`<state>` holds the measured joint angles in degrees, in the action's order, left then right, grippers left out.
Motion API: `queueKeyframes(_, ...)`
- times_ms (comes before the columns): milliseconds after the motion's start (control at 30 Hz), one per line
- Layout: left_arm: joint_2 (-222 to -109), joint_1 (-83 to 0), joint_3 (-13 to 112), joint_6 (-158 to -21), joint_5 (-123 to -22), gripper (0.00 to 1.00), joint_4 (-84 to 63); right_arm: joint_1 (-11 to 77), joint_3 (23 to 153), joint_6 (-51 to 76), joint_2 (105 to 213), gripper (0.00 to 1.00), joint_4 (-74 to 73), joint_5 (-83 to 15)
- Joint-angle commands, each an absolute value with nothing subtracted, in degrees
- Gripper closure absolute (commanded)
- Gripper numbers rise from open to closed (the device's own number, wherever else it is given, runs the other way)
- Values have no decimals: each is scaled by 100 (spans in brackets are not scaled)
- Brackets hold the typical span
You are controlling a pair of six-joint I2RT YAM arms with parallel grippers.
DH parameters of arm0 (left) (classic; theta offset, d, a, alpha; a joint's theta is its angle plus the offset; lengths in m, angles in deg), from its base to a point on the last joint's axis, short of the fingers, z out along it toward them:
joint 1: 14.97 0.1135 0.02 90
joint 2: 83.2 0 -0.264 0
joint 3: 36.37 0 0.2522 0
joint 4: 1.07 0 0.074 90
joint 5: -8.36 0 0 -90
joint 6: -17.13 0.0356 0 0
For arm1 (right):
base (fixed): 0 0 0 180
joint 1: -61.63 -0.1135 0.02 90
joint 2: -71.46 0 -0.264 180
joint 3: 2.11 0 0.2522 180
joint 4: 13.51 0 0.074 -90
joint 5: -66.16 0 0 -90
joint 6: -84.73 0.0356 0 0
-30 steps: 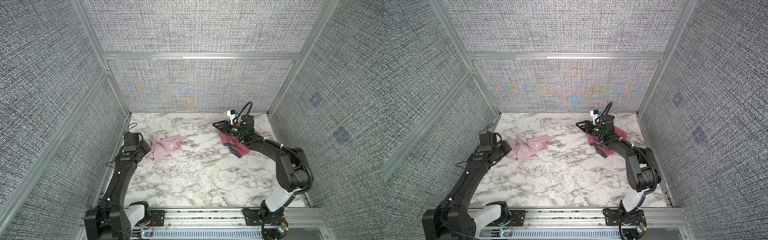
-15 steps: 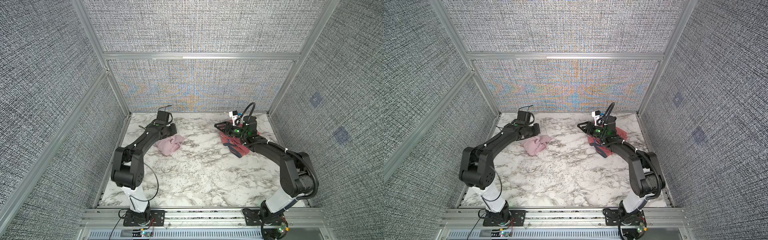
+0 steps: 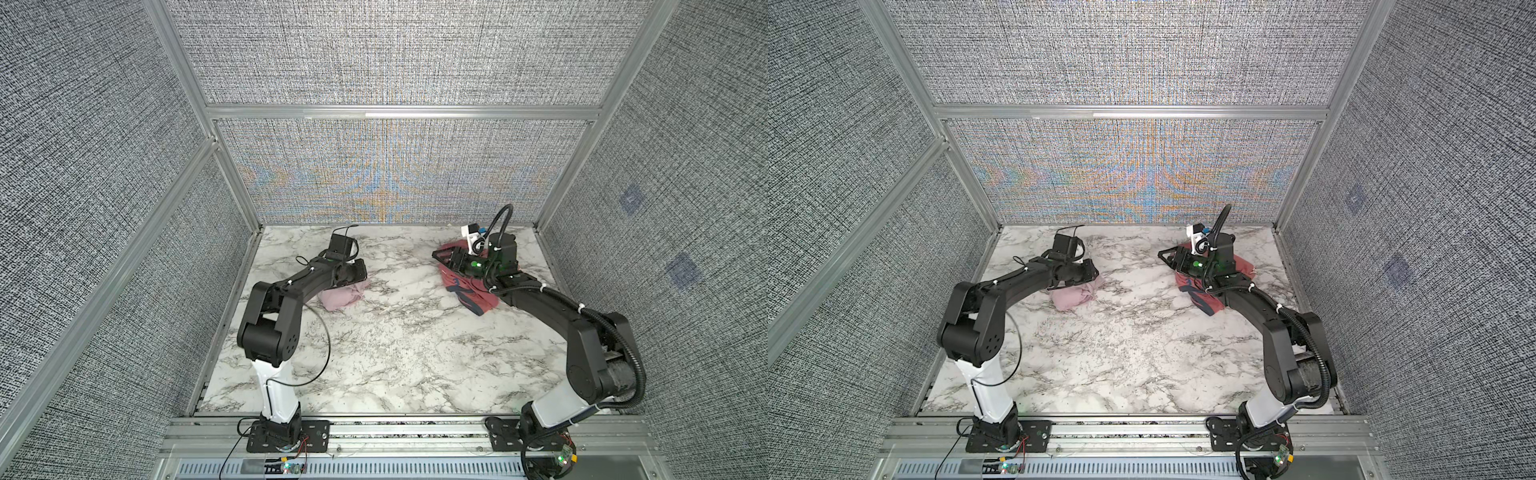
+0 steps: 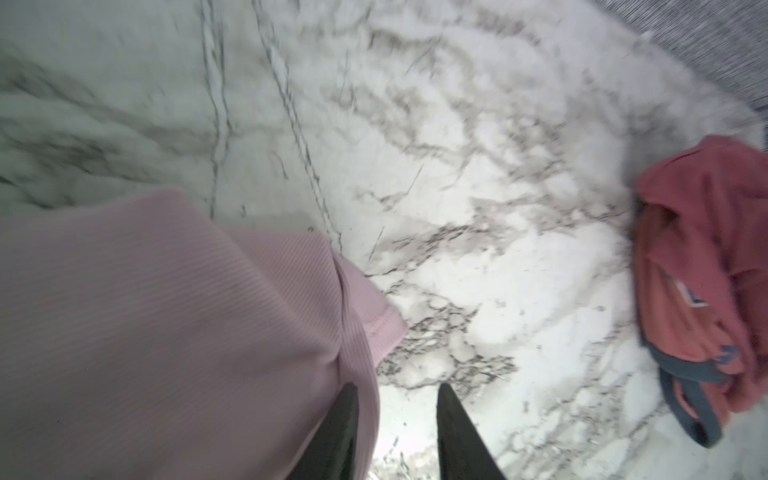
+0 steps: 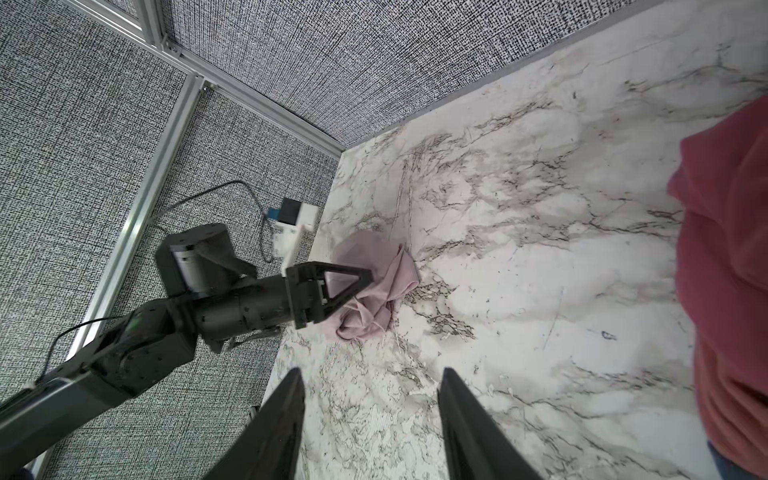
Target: Pick out a specific cloth from the pile
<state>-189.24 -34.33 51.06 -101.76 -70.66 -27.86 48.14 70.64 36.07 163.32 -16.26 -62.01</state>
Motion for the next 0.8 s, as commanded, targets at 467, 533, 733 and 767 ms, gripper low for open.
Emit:
queueKeyframes(467,-18382,-3199,4271,-10498,-8024,60,-3299,4819,7092,3755,16387,46,-1730,-6289)
queueKeyframes(533,-18537,-3060,4138,-10576,-7954,60,-3087,4819,7106,3681,16341,46,-1585,-6203)
queueKeyframes(733,-19014,-2276,3724,-10869,-7000,62,-2079,4819,7357,3435,16363,46,-1118,-6011)
queueKeyframes(767,-19081,-2159,3701,-10907,-6853,62,-1941,4819,7422,3399,16379,46,-1048,-5969)
